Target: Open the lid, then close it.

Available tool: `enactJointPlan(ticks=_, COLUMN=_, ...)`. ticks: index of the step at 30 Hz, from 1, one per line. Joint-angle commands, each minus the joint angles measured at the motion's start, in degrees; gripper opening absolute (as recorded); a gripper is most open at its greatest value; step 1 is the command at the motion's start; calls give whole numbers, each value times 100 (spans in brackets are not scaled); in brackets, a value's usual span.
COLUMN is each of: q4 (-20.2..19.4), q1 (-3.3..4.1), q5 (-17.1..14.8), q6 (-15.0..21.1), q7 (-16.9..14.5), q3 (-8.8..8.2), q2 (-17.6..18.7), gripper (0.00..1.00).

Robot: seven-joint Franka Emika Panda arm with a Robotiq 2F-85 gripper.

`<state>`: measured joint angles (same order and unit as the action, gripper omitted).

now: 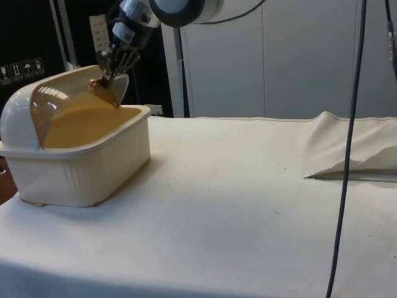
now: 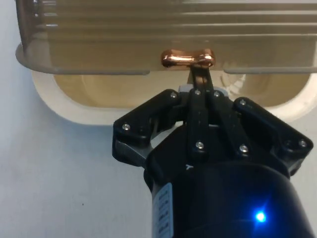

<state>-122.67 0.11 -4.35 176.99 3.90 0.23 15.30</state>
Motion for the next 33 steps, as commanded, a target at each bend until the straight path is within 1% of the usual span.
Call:
enactJointPlan(ticks=1, q4=23, q1=-11, q5=-34, q6=34, q7=6, q3=34, q2=17, gripper=0)
enactJointPlan(ticks=5, q4=246, q1=-11, q5=-40, q6=23, q7=6, q3=46, q2=103, gripper=0)
enactJointPlan(ticks=6, q4=212, q1=0, q5=0, q6=0, q7=0, q3=0, q2=74, gripper=0)
enactJointPlan(ticks=7, q4=355, q1=-11, q5=-40, q6=23, q7=11, q3=46, q2=155, gripper=0)
enactJointPlan(ticks=14, q4=756, q1=-23, q5=-63, q6=40, q7=17, q3=80, q2=367, gripper=0)
enactJointPlan(ticks=15, q4=682, q1=6, q5=-6, q6=0, q7=11, q3=11, q2=332, gripper=0)
enactJointPlan(ticks=16, q4=756, q1=-23, q5=-63, q6=40, q7=17, q3=80, q2=367, gripper=0)
enactJointPlan(ticks=18, q4=796, q1=-34, q5=-63, q6=17, q7=6, q3=80, q2=327, gripper=0)
enactJointPlan(ticks=22, q4=779, q1=-34, q5=-74, q6=11, q7=11, q3=69, q2=212, gripper=0)
enactJointPlan(ticks=23, q4=814, q1=0, q5=-23, q6=6, q7=11, q3=6, q2=264, gripper=0)
enactJointPlan(ticks=24, q4=773, q1=-34, q5=-80, q6=23, q7=11, q3=69, q2=195, gripper=0)
enactJointPlan(ticks=32, q4=779, q1=-17, q5=-138, q6=132, q7=17, q3=46, q2=155, gripper=0)
enactJointPlan(ticks=33, q4=791, q1=0, q5=-92, q6=69, q7=11, q3=0, q2=160, gripper=0)
